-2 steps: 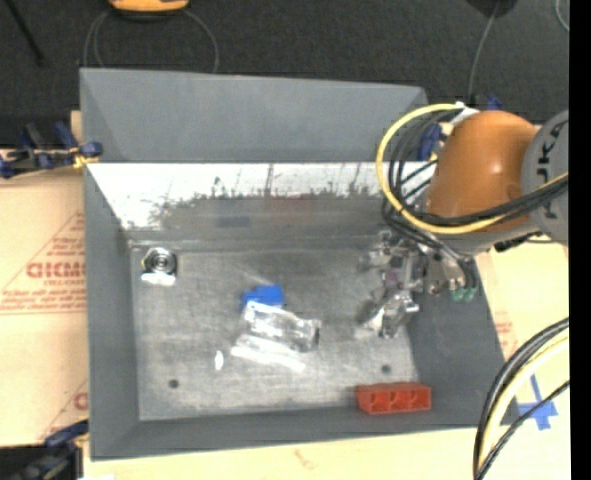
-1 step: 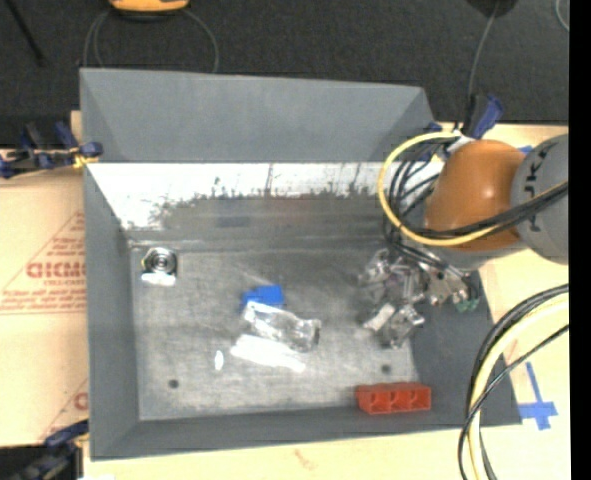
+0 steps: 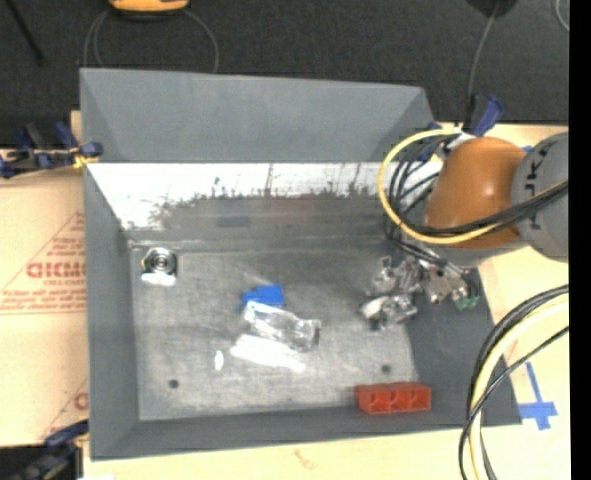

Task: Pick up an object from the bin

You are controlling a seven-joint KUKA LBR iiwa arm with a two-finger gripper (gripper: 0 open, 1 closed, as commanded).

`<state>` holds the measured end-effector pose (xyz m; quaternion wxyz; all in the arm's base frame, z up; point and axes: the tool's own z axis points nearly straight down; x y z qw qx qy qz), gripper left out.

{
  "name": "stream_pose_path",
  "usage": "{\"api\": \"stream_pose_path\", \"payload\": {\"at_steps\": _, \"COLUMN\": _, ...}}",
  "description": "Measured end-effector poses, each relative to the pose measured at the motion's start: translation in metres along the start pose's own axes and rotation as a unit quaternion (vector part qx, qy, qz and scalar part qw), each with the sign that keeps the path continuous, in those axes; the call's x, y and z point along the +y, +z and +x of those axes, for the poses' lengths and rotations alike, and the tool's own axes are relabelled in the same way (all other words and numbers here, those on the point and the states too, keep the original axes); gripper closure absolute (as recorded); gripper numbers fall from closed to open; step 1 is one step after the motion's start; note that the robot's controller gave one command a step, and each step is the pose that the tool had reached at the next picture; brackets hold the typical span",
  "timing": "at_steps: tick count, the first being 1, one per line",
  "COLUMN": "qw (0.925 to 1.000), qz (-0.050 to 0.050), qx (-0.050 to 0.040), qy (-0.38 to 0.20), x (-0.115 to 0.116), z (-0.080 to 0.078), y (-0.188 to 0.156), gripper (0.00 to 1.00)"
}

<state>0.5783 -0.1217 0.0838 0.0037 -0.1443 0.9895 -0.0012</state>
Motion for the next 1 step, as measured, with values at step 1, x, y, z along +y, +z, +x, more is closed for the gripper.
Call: {"api": "stream_pose_path", "payload": {"at_steps": 1, "qw": 0.9997, "qz": 0.002, "qx": -0.0024, "qy": -0.026, "x": -0.0068, "z": -0.0054, "y": -0.1489, "gripper": 1.0}}
